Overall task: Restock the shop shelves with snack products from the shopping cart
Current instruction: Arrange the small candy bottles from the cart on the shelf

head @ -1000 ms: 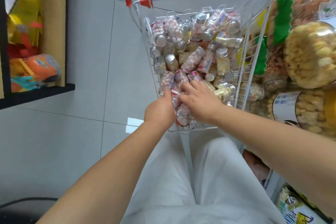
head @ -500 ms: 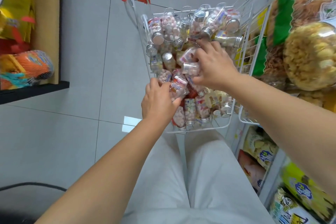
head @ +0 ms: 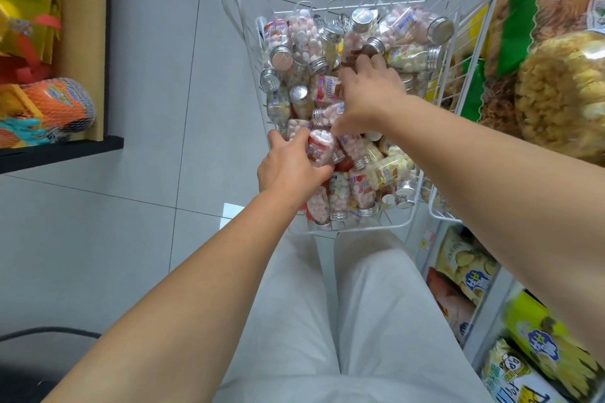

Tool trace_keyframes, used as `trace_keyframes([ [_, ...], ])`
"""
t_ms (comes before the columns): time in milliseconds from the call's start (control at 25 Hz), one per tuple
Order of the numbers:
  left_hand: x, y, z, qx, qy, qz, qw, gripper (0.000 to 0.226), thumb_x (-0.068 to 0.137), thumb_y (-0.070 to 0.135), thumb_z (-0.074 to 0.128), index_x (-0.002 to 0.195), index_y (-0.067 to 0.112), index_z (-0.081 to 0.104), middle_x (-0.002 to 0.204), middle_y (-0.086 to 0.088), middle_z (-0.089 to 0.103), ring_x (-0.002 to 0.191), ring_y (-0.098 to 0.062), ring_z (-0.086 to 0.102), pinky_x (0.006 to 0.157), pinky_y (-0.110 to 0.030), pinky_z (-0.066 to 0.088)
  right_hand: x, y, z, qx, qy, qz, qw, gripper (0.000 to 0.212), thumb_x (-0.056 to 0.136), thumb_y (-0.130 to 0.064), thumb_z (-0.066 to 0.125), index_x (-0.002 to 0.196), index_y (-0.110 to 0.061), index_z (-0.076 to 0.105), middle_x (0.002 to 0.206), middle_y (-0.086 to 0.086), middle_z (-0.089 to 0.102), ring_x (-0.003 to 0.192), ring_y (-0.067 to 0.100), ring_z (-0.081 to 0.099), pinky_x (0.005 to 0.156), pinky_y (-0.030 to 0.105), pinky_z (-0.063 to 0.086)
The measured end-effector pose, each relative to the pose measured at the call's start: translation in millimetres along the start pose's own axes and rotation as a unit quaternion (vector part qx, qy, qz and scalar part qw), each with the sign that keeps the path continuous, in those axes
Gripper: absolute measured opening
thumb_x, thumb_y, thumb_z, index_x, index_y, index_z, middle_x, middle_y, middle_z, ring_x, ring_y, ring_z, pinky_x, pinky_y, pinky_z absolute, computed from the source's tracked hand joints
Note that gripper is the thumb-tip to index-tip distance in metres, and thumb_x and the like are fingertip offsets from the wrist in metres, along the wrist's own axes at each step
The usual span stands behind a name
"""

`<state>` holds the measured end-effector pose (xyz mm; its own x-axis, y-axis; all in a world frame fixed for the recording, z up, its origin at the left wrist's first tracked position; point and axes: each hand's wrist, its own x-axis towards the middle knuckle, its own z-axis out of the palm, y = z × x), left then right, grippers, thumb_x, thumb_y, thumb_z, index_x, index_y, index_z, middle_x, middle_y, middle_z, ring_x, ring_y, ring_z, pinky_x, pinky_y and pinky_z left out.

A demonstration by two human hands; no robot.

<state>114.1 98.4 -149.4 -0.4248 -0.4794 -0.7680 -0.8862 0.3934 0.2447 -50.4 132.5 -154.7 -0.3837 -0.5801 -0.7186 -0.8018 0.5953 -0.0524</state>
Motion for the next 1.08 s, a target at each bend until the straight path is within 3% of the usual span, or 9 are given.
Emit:
trace_keyframes([
  [200,-2,2,5,-0.003,-0.001,-0.003,1.000,0.067,0.083,0.052,0.063,0.142,0.040,0.035,0.125,-0.009,0.049,0.108,-0.033,0.058,0.078,-0.035,0.043,-5,3,7,0.063,0.046,-0.015,0.997,0.065,0.070,-0.045,0.072,0.121,-0.014,0.048,0.122,0.006,0.051,0.122,0.029,0.036,0.099,0.042,0.031],
  [360,0,3,-2,-0.039,0.001,-0.028,0.999,0.067,0.077,0.055,0.061,0.138,0.045,0.038,0.113,-0.003,0.056,0.100,-0.029,0.060,0.075,-0.033,0.045,-23,7,11,0.177,0.090,-0.015,0.980,0.057,0.073,-0.040,0.074,0.121,-0.019,0.050,0.115,-0.003,0.053,0.117,0.022,0.039,0.095,0.038,0.032],
  [440,-5,2,-9,-0.118,0.009,-0.031,0.992,0.057,0.071,0.057,0.058,0.126,0.049,0.045,0.102,0.007,0.066,0.093,-0.022,0.063,0.075,-0.035,0.051,-35,9,11,0.235,0.119,-0.005,0.965,0.055,0.078,-0.027,0.073,0.127,-0.018,0.050,0.119,-0.002,0.055,0.119,0.021,0.041,0.099,0.038,0.035],
  [520,-11,0,-17,-0.265,-0.010,-0.042,0.963,0.053,0.068,0.057,0.061,0.119,0.047,0.052,0.098,0.013,0.069,0.092,-0.016,0.065,0.079,-0.035,0.053,-44,9,8,0.270,0.131,0.017,0.954,0.054,0.084,-0.017,0.069,0.134,-0.015,0.048,0.121,0.003,0.055,0.120,0.023,0.044,0.103,0.040,0.038],
  [600,-15,-7,-24,-0.397,-0.051,-0.053,0.915,0.054,0.072,0.050,0.068,0.124,0.038,0.057,0.108,0.010,0.069,0.100,-0.014,0.066,0.082,-0.033,0.052,-46,9,10,0.273,0.100,0.042,0.956,0.053,0.086,-0.015,0.068,0.134,-0.012,0.045,0.123,0.006,0.053,0.119,0.025,0.046,0.102,0.040,0.040],
  [760,-9,-21,-34,-0.551,-0.115,-0.073,0.823,0.029,0.089,0.028,0.066,0.117,0.026,0.059,0.115,-0.002,0.068,0.104,-0.024,0.068,0.089,-0.041,0.058,-38,-7,27,0.243,0.096,0.061,0.963,0.045,0.086,-0.014,0.067,0.124,-0.014,0.044,0.118,0.007,0.056,0.114,0.028,0.050,0.082,0.039,0.045],
  [880,-7,-26,-34,-0.630,-0.157,-0.085,0.756,0.025,0.094,0.013,0.063,0.117,0.019,0.054,0.112,-0.010,0.063,0.096,-0.027,0.067,0.076,-0.037,0.063,-38,-17,30,0.219,0.134,0.104,0.961,0.043,0.084,-0.006,0.060,0.123,-0.014,0.044,0.113,0.012,0.056,0.108,0.033,0.052,0.075,0.038,0.039],
  [960,-7,-28,-32,-0.640,-0.163,-0.093,0.745,0.028,0.093,0.011,0.066,0.116,0.018,0.052,0.111,-0.013,0.058,0.097,-0.028,0.058,0.067,-0.031,0.062,-45,-18,29,0.296,0.136,0.128,0.937,0.044,0.082,-0.007,0.063,0.121,-0.017,0.045,0.107,0.011,0.056,0.097,0.030,0.055,0.071,0.036,0.043],
  [1080,-11,-23,-39,-0.668,-0.165,-0.103,0.719,0.028,0.092,0.010,0.067,0.115,0.018,0.053,0.107,-0.013,0.064,0.088,-0.025,0.066,0.065,-0.028,0.060,-77,-10,10,0.502,0.118,0.131,0.847,0.043,0.082,-0.015,0.073,0.115,-0.021,0.045,0.093,0.000,0.060,0.074,0.015,0.059,0.057,0.034,0.047],
])
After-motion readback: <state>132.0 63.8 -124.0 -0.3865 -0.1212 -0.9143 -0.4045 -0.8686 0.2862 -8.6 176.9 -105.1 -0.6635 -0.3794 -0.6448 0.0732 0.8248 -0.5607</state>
